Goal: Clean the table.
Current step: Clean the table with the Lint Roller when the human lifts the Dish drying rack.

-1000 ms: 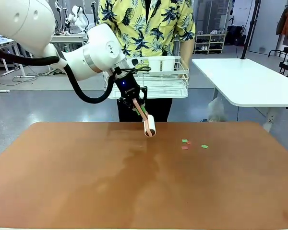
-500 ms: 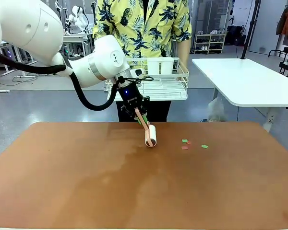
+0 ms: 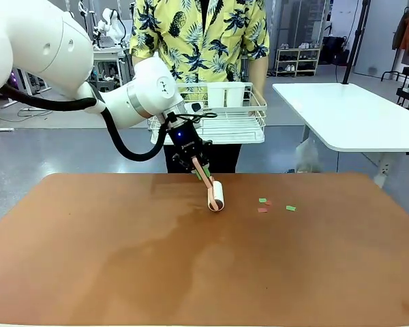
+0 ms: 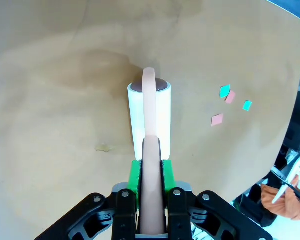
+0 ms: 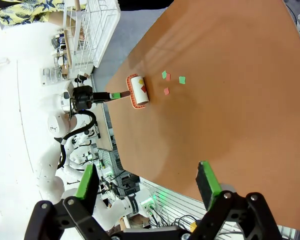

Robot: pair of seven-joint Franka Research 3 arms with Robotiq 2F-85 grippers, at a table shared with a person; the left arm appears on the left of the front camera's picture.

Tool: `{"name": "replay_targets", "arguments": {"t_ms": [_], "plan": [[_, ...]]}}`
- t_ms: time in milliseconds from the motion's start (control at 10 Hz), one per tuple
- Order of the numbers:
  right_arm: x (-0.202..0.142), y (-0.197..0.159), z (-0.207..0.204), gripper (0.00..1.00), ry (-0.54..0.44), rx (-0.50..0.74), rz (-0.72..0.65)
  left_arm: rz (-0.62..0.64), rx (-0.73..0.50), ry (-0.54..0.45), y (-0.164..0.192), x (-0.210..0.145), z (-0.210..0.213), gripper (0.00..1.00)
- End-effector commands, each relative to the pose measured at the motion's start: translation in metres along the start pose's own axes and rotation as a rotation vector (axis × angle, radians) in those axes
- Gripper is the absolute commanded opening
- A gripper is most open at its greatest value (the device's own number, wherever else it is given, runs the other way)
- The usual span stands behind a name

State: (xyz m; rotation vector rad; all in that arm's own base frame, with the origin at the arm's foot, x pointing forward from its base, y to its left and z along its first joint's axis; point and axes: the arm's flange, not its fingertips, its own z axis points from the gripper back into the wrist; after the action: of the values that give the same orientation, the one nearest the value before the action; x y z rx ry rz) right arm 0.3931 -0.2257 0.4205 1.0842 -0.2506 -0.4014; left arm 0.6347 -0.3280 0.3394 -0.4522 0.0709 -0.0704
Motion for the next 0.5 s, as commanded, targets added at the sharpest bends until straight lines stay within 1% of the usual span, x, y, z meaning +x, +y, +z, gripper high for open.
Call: {"name": "replay_targets", "arguments": {"t_ms": [0, 400], "plan": [[-0.0012, 0.003, 0.0018, 1.0, -0.004, 0.004, 0.003, 0.006, 0.014, -0.014, -0.0011, -0.0039, 0.0005, 0.21], [-0.0012, 0.003, 0.0018, 1.0, -0.004, 0.004, 0.003, -0.004, 0.001, -0.003, -0.0022, -0.0005, -0.0007, 0.21]]}}
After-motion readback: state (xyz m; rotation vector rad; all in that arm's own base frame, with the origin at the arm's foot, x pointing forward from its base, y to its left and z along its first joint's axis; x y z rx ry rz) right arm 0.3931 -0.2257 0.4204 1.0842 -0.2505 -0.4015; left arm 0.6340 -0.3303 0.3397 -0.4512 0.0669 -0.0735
